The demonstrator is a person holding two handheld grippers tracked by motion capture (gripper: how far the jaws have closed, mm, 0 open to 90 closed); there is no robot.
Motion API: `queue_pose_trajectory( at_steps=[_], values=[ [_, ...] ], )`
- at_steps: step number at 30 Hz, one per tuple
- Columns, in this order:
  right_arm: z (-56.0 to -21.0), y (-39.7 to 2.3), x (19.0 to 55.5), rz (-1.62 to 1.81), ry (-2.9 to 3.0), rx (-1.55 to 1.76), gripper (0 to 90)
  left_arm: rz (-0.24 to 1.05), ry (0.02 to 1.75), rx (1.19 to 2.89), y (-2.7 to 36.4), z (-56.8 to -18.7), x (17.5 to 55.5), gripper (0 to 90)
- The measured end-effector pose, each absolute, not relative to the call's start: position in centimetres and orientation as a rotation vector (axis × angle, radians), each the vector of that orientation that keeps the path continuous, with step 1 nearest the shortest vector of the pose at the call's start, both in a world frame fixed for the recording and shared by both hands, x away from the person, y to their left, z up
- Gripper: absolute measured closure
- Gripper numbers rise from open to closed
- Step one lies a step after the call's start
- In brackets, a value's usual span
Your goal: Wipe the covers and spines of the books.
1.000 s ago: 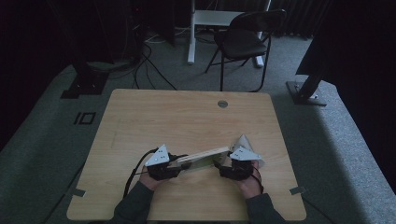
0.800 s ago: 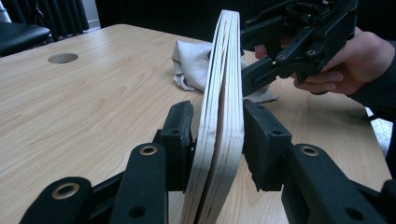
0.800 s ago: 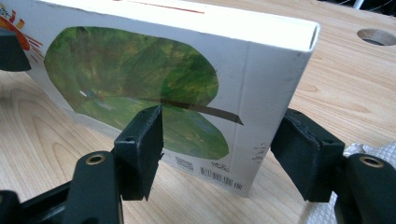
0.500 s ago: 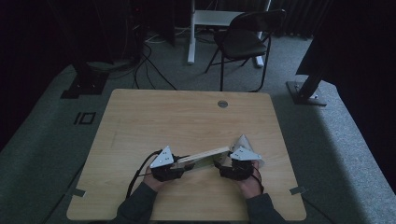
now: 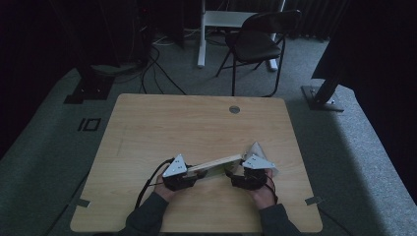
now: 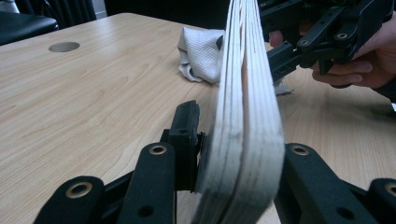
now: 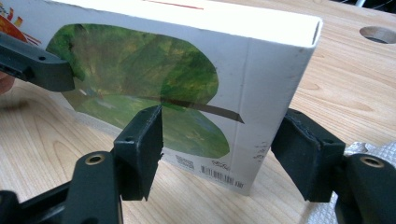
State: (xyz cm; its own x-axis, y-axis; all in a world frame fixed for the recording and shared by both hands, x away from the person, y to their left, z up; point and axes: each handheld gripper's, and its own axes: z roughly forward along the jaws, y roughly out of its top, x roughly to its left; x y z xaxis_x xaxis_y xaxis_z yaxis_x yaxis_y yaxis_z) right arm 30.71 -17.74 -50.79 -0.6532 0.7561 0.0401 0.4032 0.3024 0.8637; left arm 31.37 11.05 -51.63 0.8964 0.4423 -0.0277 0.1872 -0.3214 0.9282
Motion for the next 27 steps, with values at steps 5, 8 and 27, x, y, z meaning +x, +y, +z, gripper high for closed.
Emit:
queue_pose_trajectory(
  at_steps=[5, 8, 27],
  values=[
    [-50.8, -17.8, 30.7, 1.294, 2.203, 1.038, 33.6, 0.268, 0.462, 1.901, 11.1, -51.7, 31.4, 69.3],
    [-50.8, -17.8, 30.7, 1.295, 2.204, 1.036, 33.3, 0.268, 0.455, 1.907, 11.1, -51.8, 31.4, 70.1],
    [-50.8, -17.8, 30.7, 1.300, 2.210, 1.032, 32.7, 0.265, 0.451, 1.947, 10.5, -52.7, 31.7, 71.5]
  ],
)
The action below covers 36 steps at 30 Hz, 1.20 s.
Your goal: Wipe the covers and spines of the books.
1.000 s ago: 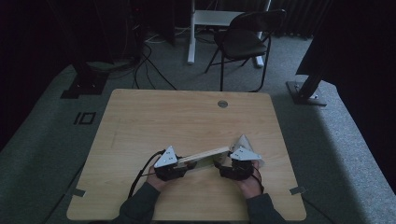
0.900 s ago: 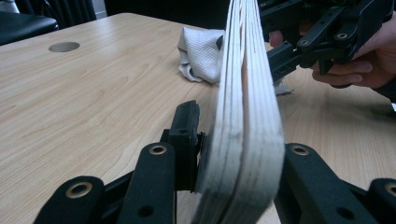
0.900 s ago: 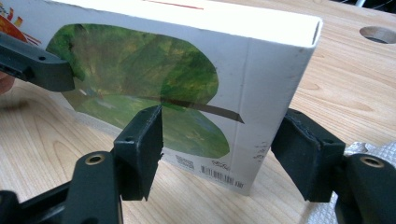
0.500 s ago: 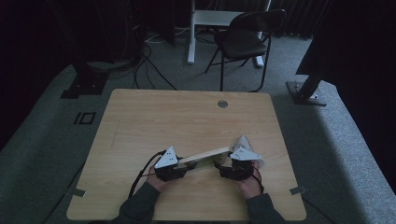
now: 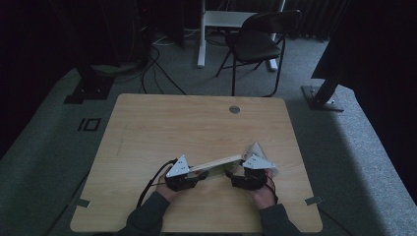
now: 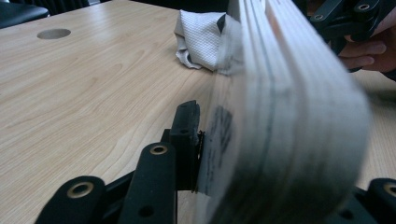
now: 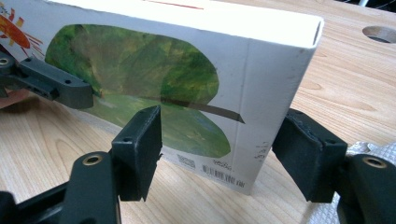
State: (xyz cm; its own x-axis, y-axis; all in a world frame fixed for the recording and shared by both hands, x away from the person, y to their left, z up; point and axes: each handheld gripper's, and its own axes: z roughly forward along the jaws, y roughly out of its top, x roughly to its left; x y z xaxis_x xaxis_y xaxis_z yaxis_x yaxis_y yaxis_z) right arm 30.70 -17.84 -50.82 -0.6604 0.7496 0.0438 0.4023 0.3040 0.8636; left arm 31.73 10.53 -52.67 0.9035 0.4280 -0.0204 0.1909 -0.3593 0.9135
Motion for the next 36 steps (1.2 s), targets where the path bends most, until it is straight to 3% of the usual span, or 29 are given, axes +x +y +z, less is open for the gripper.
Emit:
queue_pose_trajectory(
  at_steps=[6, 14, 24, 36],
  values=[
    [-51.0, -18.0, 30.7, 1.305, 2.217, 1.034, 32.1, 0.277, 0.431, 1.967, 10.5, -52.4, 31.5, 77.6],
    [-51.0, -17.9, 30.7, 1.303, 2.227, 1.032, 31.6, 0.296, 0.421, 2.001, 10.4, -52.0, 31.2, 79.0],
    [-51.5, -17.8, 31.0, 1.294, 2.269, 1.044, 30.0, 0.218, 0.495, 1.975, 11.3, -50.7, 31.7, 79.1],
    [-51.9, -17.2, 31.1, 1.298, 2.316, 1.020, 30.4, 0.095, 0.518, 1.819, 12.3, -49.0, 31.7, 79.1]
  ],
)
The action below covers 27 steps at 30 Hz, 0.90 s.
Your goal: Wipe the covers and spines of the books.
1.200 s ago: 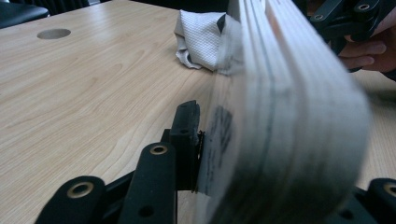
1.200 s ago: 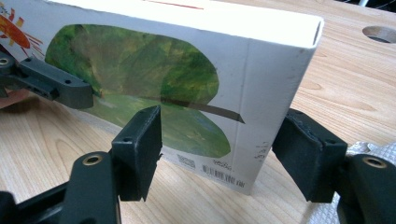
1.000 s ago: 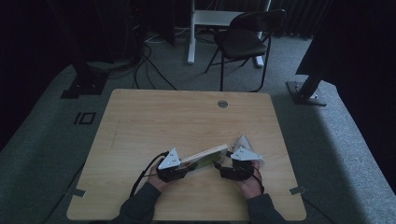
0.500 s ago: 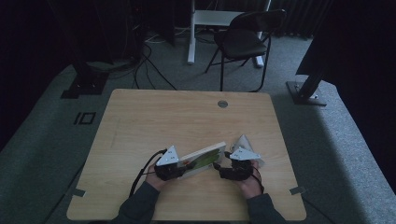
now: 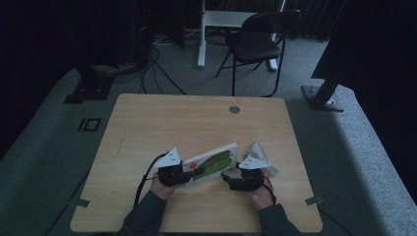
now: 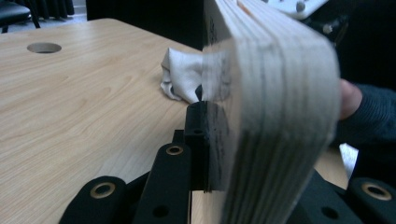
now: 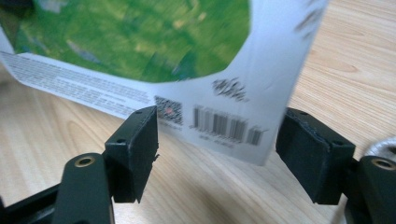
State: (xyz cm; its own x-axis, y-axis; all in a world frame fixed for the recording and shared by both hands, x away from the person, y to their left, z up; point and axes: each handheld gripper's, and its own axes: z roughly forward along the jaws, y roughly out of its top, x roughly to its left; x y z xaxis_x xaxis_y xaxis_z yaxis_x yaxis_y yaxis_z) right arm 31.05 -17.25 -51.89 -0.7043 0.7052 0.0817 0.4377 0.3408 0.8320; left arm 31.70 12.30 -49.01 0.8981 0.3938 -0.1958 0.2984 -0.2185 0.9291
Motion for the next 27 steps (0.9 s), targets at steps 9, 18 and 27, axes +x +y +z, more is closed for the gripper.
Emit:
queue_pose_trajectory(
  at_steps=[9, 18, 27],
  values=[
    [-51.9, -17.1, 31.0, 1.321, 2.347, 1.040, 33.3, 0.059, 0.560, 1.756, 12.4, -48.9, 31.9, 78.5],
    [-52.1, -16.0, 30.6, 1.323, 2.404, 0.987, 35.7, 0.043, 0.563, 1.710, 12.7, -49.1, 32.1, 77.0],
    [-51.6, -16.0, 30.4, 1.358, 2.396, 0.962, 37.6, 0.029, 0.568, 1.727, 12.4, -49.4, 32.1, 75.6]
  ],
)
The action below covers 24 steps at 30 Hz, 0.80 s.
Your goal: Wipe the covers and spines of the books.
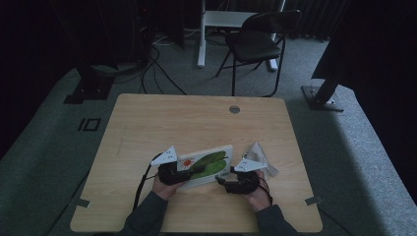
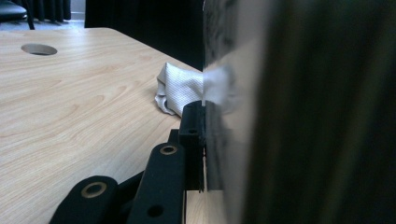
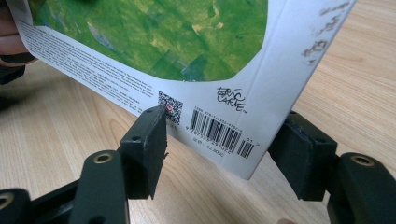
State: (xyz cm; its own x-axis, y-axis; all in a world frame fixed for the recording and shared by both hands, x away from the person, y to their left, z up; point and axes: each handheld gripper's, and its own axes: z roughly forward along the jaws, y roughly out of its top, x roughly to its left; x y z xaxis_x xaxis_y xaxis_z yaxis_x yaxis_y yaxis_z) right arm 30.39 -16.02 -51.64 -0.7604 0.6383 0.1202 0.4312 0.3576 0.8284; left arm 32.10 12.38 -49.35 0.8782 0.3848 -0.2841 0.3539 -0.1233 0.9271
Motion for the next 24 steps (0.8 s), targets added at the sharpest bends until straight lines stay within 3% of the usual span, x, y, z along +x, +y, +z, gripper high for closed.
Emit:
queue_pose_trajectory(
  at_steps=[15, 24],
  values=[
    [-51.9, -15.7, 30.5, 1.351, 2.417, 0.952, 36.3, 0.084, 0.565, 1.770, 12.1, -48.4, 31.4, 77.9],
    [-51.7, -15.8, 30.5, 1.331, 2.400, 0.943, 31.8, 0.120, 0.563, 1.701, 13.1, -47.5, 31.1, 78.3]
  ],
)
